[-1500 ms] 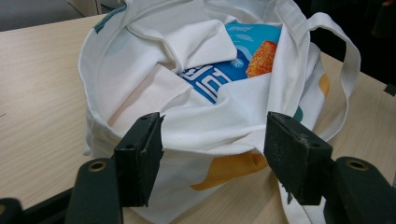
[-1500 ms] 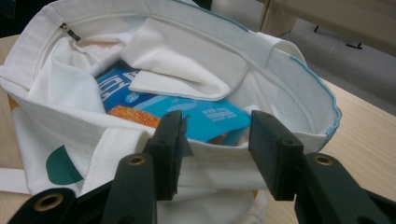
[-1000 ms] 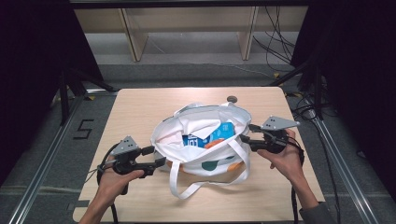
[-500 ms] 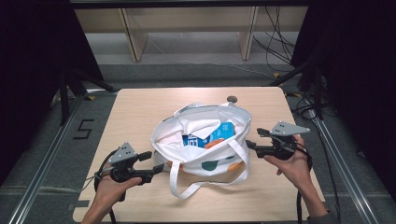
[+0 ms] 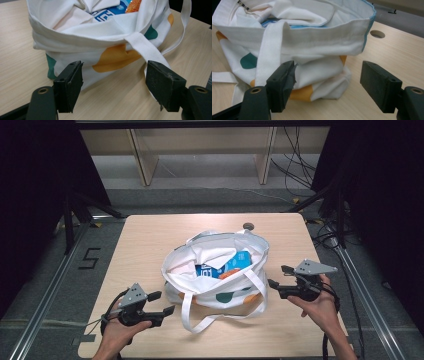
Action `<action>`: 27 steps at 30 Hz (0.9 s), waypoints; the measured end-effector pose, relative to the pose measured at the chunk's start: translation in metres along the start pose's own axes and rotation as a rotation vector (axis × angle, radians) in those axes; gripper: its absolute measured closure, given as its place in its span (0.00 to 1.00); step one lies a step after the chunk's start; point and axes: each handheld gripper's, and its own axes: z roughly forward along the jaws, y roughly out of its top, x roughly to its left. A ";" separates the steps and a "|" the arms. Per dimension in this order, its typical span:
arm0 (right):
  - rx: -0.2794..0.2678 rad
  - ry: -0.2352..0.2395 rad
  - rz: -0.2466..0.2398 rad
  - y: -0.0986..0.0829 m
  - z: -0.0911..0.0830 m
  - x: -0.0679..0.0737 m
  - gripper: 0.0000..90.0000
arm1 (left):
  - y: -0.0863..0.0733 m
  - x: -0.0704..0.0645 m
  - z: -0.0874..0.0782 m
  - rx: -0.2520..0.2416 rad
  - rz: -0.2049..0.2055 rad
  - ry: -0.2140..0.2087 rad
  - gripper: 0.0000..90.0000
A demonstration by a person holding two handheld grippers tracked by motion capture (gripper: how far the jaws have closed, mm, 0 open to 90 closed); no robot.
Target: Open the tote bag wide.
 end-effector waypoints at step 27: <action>0.054 -0.023 0.027 -0.049 -0.013 0.022 0.29 | -0.036 -0.014 0.000 0.039 0.010 0.018 0.27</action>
